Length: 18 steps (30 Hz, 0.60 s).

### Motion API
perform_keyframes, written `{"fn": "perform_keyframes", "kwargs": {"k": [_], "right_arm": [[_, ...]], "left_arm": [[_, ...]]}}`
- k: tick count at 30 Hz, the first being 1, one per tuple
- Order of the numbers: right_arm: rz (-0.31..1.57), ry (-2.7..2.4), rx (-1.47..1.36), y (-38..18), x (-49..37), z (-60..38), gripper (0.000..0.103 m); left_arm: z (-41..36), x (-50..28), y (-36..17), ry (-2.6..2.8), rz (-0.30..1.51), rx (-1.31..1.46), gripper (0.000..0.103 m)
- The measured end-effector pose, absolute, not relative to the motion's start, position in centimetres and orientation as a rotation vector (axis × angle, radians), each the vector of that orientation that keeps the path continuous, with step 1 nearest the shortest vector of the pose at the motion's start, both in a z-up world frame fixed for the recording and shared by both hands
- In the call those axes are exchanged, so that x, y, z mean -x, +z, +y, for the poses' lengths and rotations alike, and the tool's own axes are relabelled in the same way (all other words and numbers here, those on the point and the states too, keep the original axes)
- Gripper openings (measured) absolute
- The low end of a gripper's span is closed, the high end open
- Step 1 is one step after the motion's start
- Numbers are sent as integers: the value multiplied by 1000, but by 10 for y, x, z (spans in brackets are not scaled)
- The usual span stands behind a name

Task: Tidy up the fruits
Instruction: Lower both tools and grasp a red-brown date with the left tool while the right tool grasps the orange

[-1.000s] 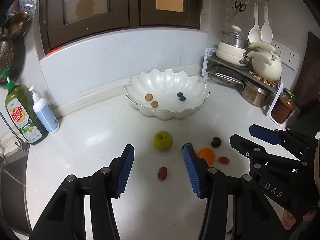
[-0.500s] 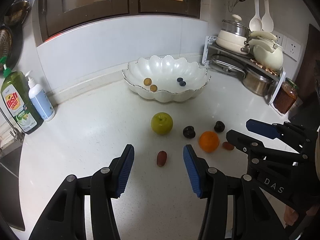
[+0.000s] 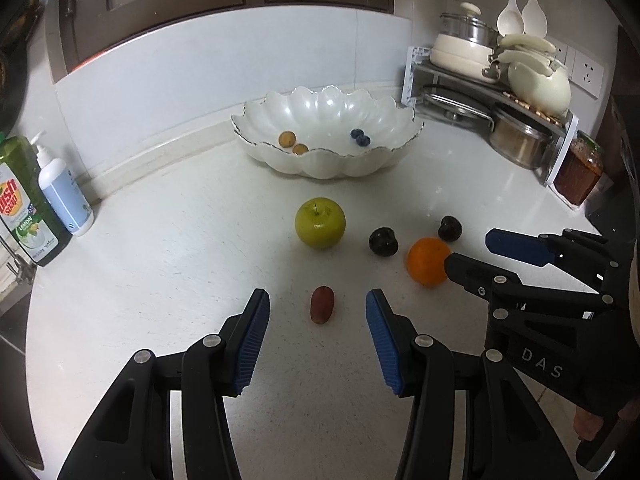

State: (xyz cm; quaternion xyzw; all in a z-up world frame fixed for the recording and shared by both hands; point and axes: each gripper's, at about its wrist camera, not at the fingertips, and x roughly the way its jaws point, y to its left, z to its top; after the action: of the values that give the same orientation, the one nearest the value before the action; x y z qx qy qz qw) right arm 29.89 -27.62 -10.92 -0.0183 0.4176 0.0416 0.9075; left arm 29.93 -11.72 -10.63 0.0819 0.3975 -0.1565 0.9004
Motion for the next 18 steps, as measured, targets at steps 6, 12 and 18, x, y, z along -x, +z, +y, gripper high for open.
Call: {"fn": "perform_keyframes", "kwargs": {"k": [6, 12, 18], "right_arm": [[891, 87, 48, -120, -309, -278, 45], [918, 96, 46, -131, -317, -278, 45], [941, 102, 32, -138, -325, -279, 45]], "left_arm": [[-121, -306, -120, -333, 847, -174, 48], [-122, -315, -134, -335, 881, -176, 46], [-124, -324, -142, -340, 906, -173, 45]]}}
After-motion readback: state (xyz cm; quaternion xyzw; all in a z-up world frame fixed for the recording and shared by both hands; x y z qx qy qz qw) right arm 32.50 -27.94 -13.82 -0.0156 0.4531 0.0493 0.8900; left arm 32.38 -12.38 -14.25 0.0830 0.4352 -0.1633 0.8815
